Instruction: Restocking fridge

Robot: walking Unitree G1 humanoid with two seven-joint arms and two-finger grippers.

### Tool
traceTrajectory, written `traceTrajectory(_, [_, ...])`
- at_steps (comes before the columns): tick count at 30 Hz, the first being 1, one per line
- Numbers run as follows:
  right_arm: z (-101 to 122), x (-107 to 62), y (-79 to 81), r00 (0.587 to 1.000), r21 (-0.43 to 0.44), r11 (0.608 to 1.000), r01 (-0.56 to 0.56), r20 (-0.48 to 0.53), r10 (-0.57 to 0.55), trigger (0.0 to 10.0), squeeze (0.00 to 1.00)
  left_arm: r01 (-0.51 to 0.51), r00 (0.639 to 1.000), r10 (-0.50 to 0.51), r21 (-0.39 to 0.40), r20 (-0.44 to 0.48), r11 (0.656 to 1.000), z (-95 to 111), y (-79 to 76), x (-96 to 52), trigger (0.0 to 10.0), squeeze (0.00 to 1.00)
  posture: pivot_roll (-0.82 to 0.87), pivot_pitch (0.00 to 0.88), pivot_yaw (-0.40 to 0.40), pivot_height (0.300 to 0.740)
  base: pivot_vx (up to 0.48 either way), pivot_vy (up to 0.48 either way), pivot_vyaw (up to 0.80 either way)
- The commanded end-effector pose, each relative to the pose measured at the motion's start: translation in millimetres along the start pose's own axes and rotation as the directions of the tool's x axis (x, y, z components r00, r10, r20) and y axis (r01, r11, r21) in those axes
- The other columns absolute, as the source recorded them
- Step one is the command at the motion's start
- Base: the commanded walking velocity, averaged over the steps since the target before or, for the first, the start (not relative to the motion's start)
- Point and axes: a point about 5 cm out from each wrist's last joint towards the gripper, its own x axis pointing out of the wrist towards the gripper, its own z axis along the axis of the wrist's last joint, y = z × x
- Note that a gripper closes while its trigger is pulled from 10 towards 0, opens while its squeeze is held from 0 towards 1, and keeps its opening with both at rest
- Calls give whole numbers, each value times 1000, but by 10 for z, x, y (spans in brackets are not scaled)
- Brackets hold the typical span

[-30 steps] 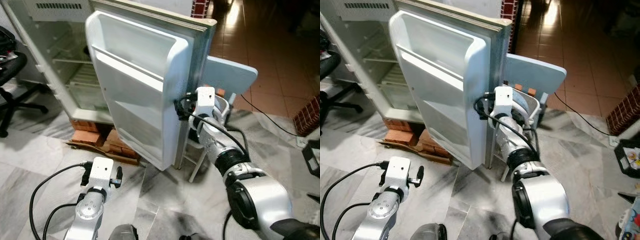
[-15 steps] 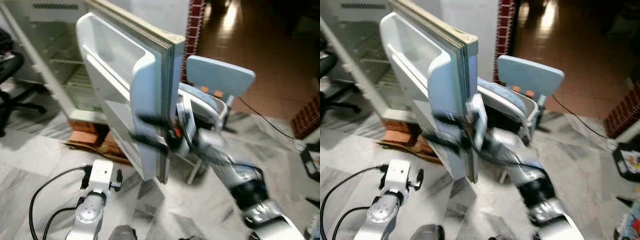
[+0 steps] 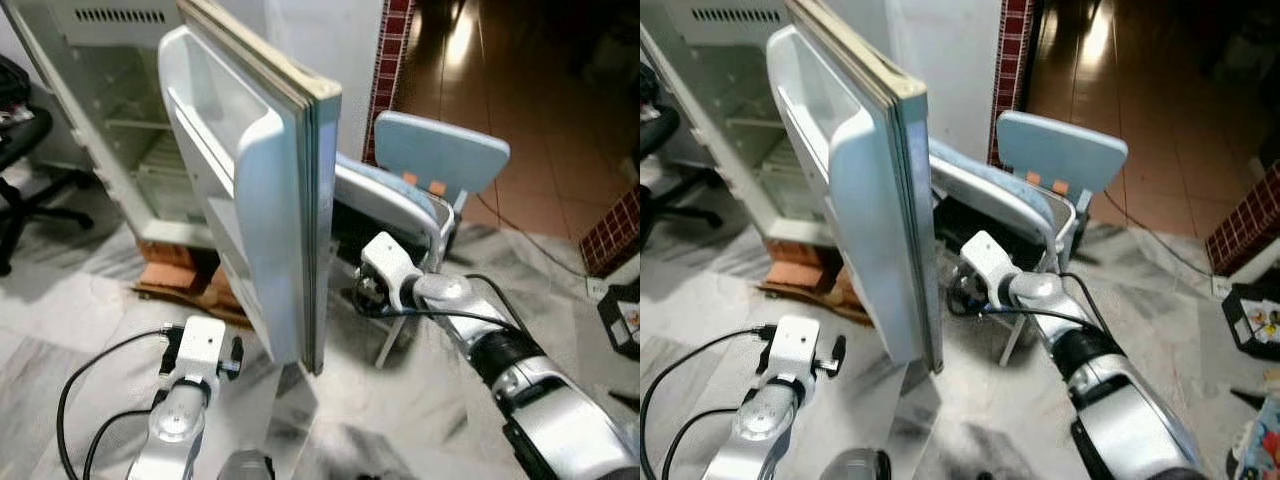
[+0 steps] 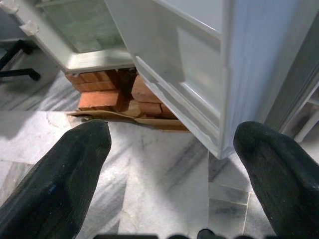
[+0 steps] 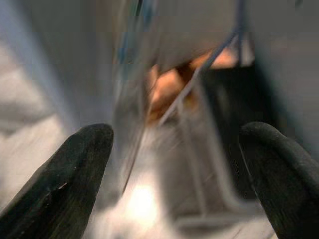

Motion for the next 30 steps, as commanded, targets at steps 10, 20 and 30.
traceTrajectory(10, [1111, -269, 672, 513, 96, 644, -759, 697, 501, 10000, 0, -4, 1000, 5, 17, -11, 1000, -10, 7, 2, 10000, 0, 91, 49, 16, 740, 0, 0, 0])
traceTrajectory(20, [348, -45, 679, 811, 82, 861, -502, 391, 436, 10000, 0, -3, 1000, 3, 16, -8, 1000, -2, -18, 22, 10000, 0, 76, 46, 15, 740, 0, 0, 0])
traceTrajectory(30, [-4, -163, 464, 927, 205, 971, -127, 372, 43, 10000, 0, -81, 990, 78, 18, 120, 997, 232, 77, 19, 10000, 0, 78, 67, 15, 740, 0, 36, 0])
